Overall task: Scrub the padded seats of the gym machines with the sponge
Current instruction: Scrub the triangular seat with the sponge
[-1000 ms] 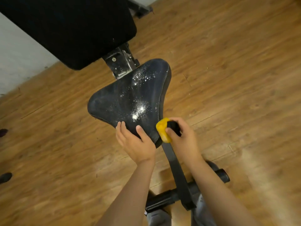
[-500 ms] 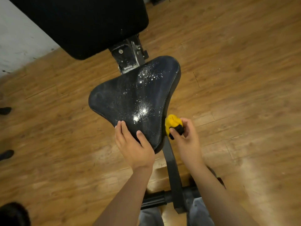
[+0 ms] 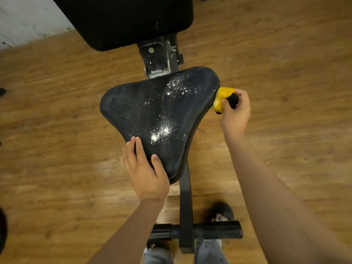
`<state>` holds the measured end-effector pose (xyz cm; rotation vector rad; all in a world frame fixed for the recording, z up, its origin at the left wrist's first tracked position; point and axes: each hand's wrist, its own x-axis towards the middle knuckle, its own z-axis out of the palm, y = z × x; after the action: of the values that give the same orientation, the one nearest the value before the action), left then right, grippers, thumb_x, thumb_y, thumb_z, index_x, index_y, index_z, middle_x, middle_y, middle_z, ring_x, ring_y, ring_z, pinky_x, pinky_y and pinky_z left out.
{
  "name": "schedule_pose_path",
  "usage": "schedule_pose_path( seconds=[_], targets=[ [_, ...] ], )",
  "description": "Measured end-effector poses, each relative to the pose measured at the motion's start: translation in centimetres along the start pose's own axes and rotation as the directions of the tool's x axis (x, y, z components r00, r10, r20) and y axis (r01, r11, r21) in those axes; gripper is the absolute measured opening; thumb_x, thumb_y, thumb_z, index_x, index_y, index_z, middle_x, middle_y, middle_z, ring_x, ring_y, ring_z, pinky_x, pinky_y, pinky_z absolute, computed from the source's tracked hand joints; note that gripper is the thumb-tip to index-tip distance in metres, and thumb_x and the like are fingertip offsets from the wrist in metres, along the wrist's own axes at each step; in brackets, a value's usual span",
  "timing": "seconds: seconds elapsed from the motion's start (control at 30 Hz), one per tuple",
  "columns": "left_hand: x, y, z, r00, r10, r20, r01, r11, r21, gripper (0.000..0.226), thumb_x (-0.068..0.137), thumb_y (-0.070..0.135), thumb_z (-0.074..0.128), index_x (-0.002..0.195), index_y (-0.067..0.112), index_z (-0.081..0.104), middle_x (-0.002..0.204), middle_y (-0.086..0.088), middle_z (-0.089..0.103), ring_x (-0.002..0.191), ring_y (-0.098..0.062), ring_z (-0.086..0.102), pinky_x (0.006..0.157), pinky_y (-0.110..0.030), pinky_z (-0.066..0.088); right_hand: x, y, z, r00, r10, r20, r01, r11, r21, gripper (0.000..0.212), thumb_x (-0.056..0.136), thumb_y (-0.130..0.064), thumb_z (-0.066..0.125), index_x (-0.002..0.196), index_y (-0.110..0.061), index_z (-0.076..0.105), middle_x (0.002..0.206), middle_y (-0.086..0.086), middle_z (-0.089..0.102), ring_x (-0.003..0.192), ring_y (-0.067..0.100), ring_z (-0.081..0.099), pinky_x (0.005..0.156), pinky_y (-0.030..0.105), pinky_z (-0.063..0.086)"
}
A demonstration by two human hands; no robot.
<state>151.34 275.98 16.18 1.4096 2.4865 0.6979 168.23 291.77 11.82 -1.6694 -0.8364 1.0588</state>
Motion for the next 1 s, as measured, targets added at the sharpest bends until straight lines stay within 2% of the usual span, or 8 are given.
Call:
schedule_pose_path(
  seconds=[0.13, 0.23, 0.4, 0.47, 0.53, 0.67, 0.8, 1.0],
  targets=[
    [-0.1, 0.2, -0.1, 1.000, 0.007, 0.007, -0.007, 1.000, 0.008, 0.059, 0.093, 0.029, 0.031, 0.145, 0.001, 0.036, 0.150, -0.014, 0.035, 0.140, -0.032, 0.029, 0.116, -0.048, 0.024, 1.6, 0.0, 0.1, 0.999, 0.036, 0.014, -0.036, 0.998, -0.043, 0.028, 0.089, -0.007, 0.061, 0.111, -0.023, 0.057, 0.110, -0.003, 0.062, 0.104, 0.013, 0.059, 0.092, 0.029, 0.050],
    [-0.2, 0.0, -0.3, 1.000, 0.004, 0.016, -0.004, 1.000, 0.006, 0.060, 0.093, 0.030, 0.031, 0.146, 0.002, 0.035, 0.151, -0.013, 0.033, 0.140, -0.031, 0.028, 0.117, -0.046, 0.023, -1.0, -0.3, -0.7, 0.992, 0.022, 0.126, -0.027, 0.999, 0.035, 0.027, 0.089, -0.006, 0.060, 0.107, -0.026, 0.058, 0.111, 0.003, 0.064, 0.106, 0.019, 0.061, 0.097, 0.040, 0.050],
    [-0.1, 0.0, -0.2, 1.000, 0.007, 0.021, -0.007, 1.000, 0.021, 0.061, 0.094, 0.031, 0.030, 0.146, 0.001, 0.035, 0.151, -0.014, 0.033, 0.142, -0.029, 0.025, 0.118, -0.038, 0.019, -7.4, -0.6, -1.9, 0.936, 0.025, 0.351, -0.043, 0.998, 0.044, 0.024, 0.091, -0.003, 0.060, 0.112, -0.017, 0.060, 0.109, 0.005, 0.067, 0.101, 0.011, 0.063, 0.088, 0.020, 0.051],
    [-0.1, 0.1, -0.2, 1.000, 0.009, 0.020, -0.009, 1.000, 0.018, 0.060, 0.094, 0.030, 0.030, 0.146, 0.001, 0.035, 0.151, -0.014, 0.034, 0.142, -0.029, 0.025, 0.118, -0.037, 0.018, -6.8, -0.4, -1.6, 0.946, 0.029, 0.324, -0.044, 0.998, 0.040, 0.025, 0.091, 0.000, 0.059, 0.110, -0.016, 0.059, 0.109, 0.006, 0.066, 0.101, 0.013, 0.062, 0.087, 0.021, 0.051],
    [-0.1, 0.0, -0.2, 1.000, 0.010, 0.019, -0.011, 1.000, 0.013, 0.059, 0.094, 0.030, 0.031, 0.146, 0.002, 0.035, 0.151, -0.013, 0.033, 0.142, -0.028, 0.024, 0.118, -0.039, 0.019, -4.0, -0.1, -0.7, 0.979, 0.055, 0.195, -0.060, 0.998, 0.022, 0.027, 0.090, 0.002, 0.057, 0.109, -0.017, 0.057, 0.107, 0.003, 0.063, 0.100, 0.015, 0.060, 0.088, 0.023, 0.049],
    [-0.1, 0.0, -0.1, 1.000, 0.007, 0.006, -0.007, 1.000, -0.006, 0.060, 0.093, 0.030, 0.031, 0.146, 0.002, 0.035, 0.152, -0.012, 0.033, 0.142, -0.028, 0.024, 0.118, -0.042, 0.021, 2.3, -0.1, 0.8, 0.993, 0.119, 0.016, -0.119, 0.993, -0.007, 0.027, 0.092, -0.003, 0.055, 0.108, -0.025, 0.055, 0.108, -0.004, 0.061, 0.104, 0.015, 0.058, 0.096, 0.039, 0.050],
    [-0.1, -0.1, 0.1, 1.000, 0.004, -0.013, -0.005, 1.000, -0.020, 0.060, 0.092, 0.029, 0.032, 0.145, 0.002, 0.036, 0.152, -0.013, 0.034, 0.142, -0.028, 0.024, 0.118, -0.041, 0.020, 3.7, 0.3, 0.4, 0.984, 0.158, 0.088, -0.160, 0.987, 0.016, 0.031, 0.092, -0.003, 0.055, 0.106, -0.030, 0.056, 0.112, 0.000, 0.061, 0.108, 0.020, 0.059, 0.093, 0.047, 0.053],
    [-0.2, 0.2, 0.3, 0.999, -0.019, -0.028, 0.016, 0.996, -0.092, 0.062, 0.091, 0.032, 0.035, 0.145, 0.003, 0.039, 0.151, -0.009, 0.035, 0.143, -0.026, 0.025, 0.118, -0.038, 0.021, -4.8, 0.5, -1.2, 0.956, 0.119, 0.268, -0.154, 0.982, 0.111, 0.031, 0.091, -0.003, 0.059, 0.105, -0.030, 0.061, 0.113, 0.003, 0.064, 0.108, 0.021, 0.062, 0.095, 0.049, 0.051]
  ],
)
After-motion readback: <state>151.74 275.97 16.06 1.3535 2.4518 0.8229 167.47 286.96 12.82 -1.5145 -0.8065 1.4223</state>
